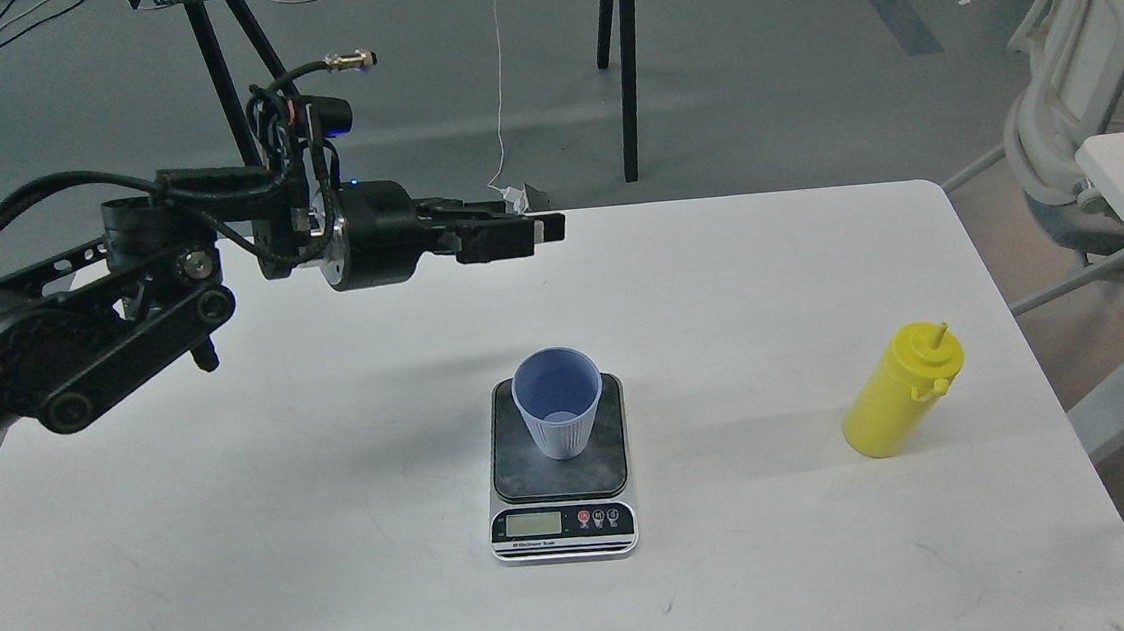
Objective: Pour seasoning into cup on scale with both arms
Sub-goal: 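Open the left gripper and withdraw it back to rest, then move the right gripper to the yellow squeeze bottle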
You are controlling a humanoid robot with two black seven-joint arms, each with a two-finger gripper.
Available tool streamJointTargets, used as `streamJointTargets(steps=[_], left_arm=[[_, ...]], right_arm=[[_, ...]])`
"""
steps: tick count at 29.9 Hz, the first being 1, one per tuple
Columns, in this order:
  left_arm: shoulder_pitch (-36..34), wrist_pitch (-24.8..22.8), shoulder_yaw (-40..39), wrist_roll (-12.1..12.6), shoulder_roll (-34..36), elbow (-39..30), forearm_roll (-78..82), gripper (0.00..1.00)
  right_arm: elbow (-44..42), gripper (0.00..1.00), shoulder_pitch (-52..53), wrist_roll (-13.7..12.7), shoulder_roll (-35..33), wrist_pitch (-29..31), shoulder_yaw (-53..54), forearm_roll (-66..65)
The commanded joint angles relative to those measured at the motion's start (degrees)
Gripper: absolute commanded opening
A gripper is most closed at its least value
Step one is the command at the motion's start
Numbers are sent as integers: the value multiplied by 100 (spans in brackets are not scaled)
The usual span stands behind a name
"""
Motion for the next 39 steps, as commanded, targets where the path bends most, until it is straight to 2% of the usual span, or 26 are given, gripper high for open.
streamJointTargets(steps=[1,5,14,18,21,24,32,39], left_arm=[[-79,161,-737,-8,-29,461,-1211,99],[-106,338,-1275,27,-47,1058,-3117,100],[-168,294,-1293,36,-117,2105,-7653,100],[69,294,-1293,36,-99,2475,-9044,100],[210,329,-1293,36,-64,2510,-9284,100],[342,338,-1302,27,-64,2510,-9293,100],[658,276,-1451,45,-126,2915,-9380,100],[817,268,-1495,62,-82,2906,-9407,100]], right_arm=[[497,99,-693,0,18,0,185,9],[1103,99,-1466,0,89,0,194,438],[2325,100,-3303,-62,703,0,-42,685],[3282,100,-3971,-62,774,0,-271,642],[3881,99,-4245,-62,792,0,-438,615],[3970,99,-4167,-71,844,0,-526,615],[3320,99,-2753,-53,1266,0,-1633,589],[3127,98,-2418,-62,1469,0,-1766,413]])
